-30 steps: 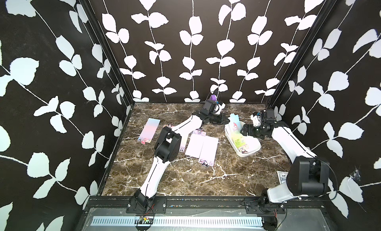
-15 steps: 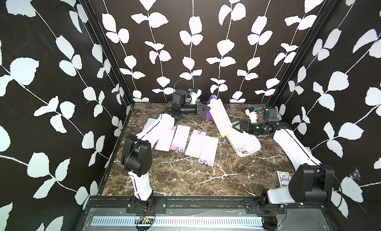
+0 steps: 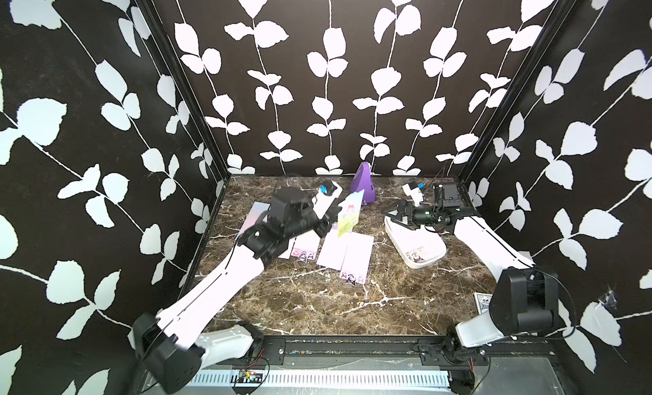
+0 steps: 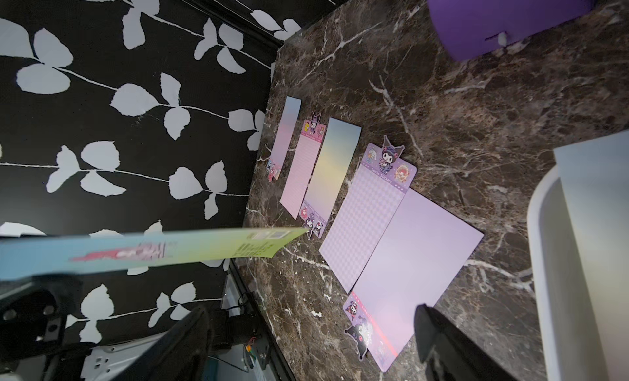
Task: Take the stickers out of the storage box
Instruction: Pick up the sticker from the storage box.
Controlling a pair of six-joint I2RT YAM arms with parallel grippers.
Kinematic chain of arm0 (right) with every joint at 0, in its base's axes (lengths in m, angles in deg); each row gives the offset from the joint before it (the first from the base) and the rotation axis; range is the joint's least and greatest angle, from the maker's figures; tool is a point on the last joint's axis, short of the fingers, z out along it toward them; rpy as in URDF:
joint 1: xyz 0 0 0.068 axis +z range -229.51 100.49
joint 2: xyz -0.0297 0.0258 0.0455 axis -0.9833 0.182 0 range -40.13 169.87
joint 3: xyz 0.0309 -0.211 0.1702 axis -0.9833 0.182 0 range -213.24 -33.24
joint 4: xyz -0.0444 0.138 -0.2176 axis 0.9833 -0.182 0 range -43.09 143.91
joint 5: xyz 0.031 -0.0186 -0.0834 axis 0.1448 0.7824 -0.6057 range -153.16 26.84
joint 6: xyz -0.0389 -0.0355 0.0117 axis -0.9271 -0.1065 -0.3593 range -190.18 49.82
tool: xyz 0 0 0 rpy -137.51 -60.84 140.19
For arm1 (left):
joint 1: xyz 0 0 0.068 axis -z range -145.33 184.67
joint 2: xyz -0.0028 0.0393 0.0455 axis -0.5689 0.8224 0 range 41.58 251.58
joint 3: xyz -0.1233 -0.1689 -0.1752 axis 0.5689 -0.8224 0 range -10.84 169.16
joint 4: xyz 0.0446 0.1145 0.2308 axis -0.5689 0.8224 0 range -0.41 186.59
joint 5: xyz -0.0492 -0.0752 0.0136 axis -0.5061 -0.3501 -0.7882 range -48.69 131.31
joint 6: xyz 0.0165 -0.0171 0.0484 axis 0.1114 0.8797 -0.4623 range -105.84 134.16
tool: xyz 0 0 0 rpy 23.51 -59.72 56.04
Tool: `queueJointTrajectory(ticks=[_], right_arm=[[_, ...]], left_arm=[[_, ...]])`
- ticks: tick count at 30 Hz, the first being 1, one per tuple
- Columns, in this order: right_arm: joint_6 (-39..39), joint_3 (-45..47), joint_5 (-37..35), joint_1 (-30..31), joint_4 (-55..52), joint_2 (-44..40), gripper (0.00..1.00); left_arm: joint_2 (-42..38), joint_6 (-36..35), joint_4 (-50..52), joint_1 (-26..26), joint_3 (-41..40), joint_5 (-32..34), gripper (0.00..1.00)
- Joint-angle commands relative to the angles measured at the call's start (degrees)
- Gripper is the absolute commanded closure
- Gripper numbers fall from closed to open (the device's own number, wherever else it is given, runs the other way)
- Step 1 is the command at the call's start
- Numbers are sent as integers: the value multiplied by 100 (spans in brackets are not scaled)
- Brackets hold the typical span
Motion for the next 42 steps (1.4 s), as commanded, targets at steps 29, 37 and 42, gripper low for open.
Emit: queueJointTrajectory(ticks=[29, 37, 42], right_arm=[[6737, 543, 1296, 1077, 5197, 1186, 11], [5967, 130, 1395, 1312, 4279, 1150, 26], [5933, 35, 1425, 1420, 4229, 1200, 65]], left_arm=[[-416, -2188, -1294, 809, -1184, 1286, 100], [-305, -2067, -1393, 826, -1171, 1068, 100], [-224, -2067, -1383, 861, -1155, 1122, 100]])
